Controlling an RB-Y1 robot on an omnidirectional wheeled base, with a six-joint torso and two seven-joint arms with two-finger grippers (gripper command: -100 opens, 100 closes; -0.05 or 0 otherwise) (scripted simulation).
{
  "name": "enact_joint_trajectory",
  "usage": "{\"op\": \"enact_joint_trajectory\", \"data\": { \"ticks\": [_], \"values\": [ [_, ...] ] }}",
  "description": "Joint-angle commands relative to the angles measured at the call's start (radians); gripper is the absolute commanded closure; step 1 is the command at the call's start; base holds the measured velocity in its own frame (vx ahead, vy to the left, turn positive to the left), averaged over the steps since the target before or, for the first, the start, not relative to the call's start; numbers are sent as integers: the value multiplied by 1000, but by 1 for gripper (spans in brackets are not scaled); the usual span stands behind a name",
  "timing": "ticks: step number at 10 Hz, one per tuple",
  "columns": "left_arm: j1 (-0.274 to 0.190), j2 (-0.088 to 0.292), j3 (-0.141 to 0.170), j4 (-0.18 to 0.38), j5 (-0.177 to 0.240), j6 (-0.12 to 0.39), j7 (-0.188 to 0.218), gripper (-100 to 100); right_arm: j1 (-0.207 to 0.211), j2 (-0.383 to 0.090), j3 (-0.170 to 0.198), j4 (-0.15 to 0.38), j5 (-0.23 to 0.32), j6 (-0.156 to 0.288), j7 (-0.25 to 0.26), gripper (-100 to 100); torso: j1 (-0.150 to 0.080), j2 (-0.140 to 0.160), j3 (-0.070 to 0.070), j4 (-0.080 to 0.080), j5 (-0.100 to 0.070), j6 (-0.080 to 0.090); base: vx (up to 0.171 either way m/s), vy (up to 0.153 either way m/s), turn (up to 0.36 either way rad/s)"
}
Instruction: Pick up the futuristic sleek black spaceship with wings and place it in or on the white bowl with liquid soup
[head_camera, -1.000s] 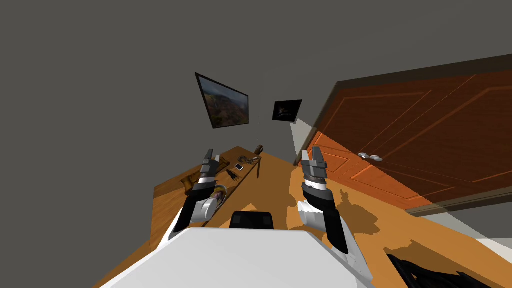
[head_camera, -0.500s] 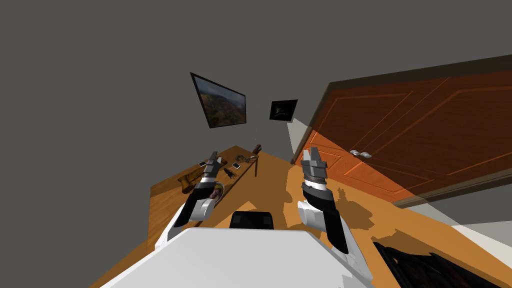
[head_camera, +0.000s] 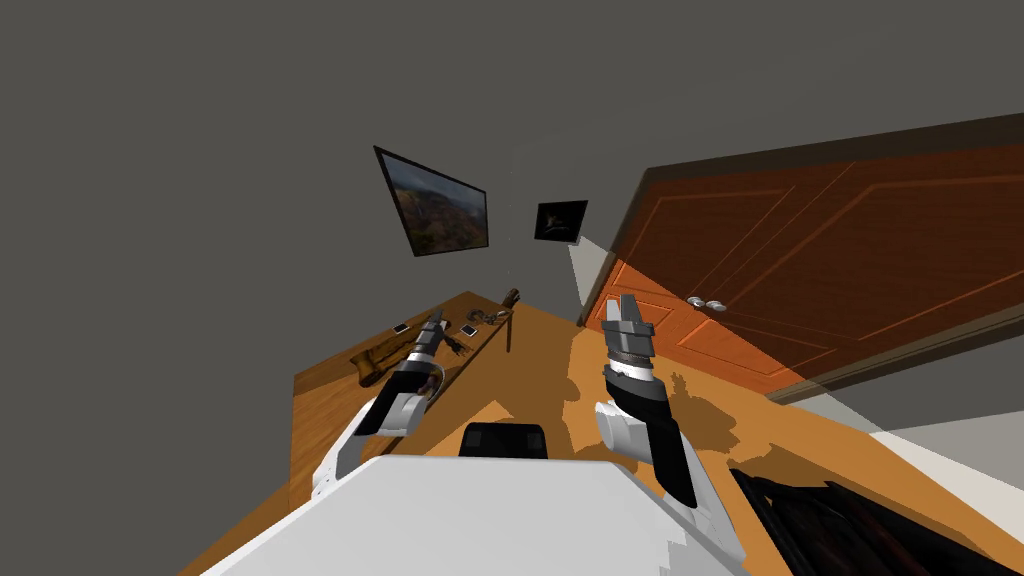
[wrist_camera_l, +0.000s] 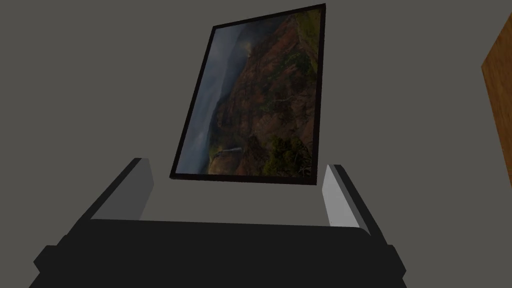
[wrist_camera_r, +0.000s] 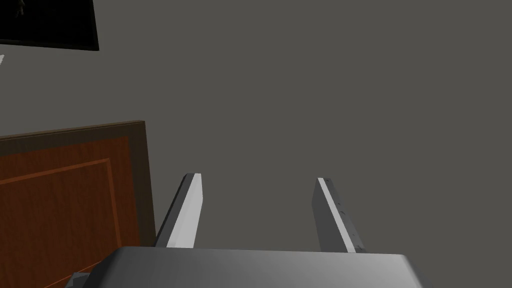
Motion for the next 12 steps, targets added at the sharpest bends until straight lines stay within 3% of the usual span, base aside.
{"op": "enact_joint_trajectory", "data": {
  "ticks": [1, 4, 5, 7, 12],
  "values": [
    [-14, 25, 3, 45, 5, 24, -5, -100, 0, 0, 0, 0, 0, 0, 0, 0, 0, 0, 0, 0, 0, 0, -13, -19, -37],
    [-58, 93, 14, 135, 24, 121, -20, -100, 0, 0, 0, 0, 0, 0, 0, 0, 0, -1, -1, 0, 0, 0, -6, -30, -66],
    [-58, 93, 14, 142, 24, 135, -20, -100, 0, 0, 0, 0, 0, 0, 0, 0, 0, -2, -1, 0, 0, 0, 4, -19, -15],
    [-90, 137, 21, 212, 40, 201, -32, -100, 0, 0, 0, 0, 0, 0, 0, 0, 1, -2, -1, -1, 0, 0, 21, -18, -67],
    [-123, 178, 26, 285, 57, 312, -47, -100, 0, 0, 0, 0, 0, 0, 0, 0, 1, -4, -2, -1, 0, 0, 27, -13, -38]
  ]
}}
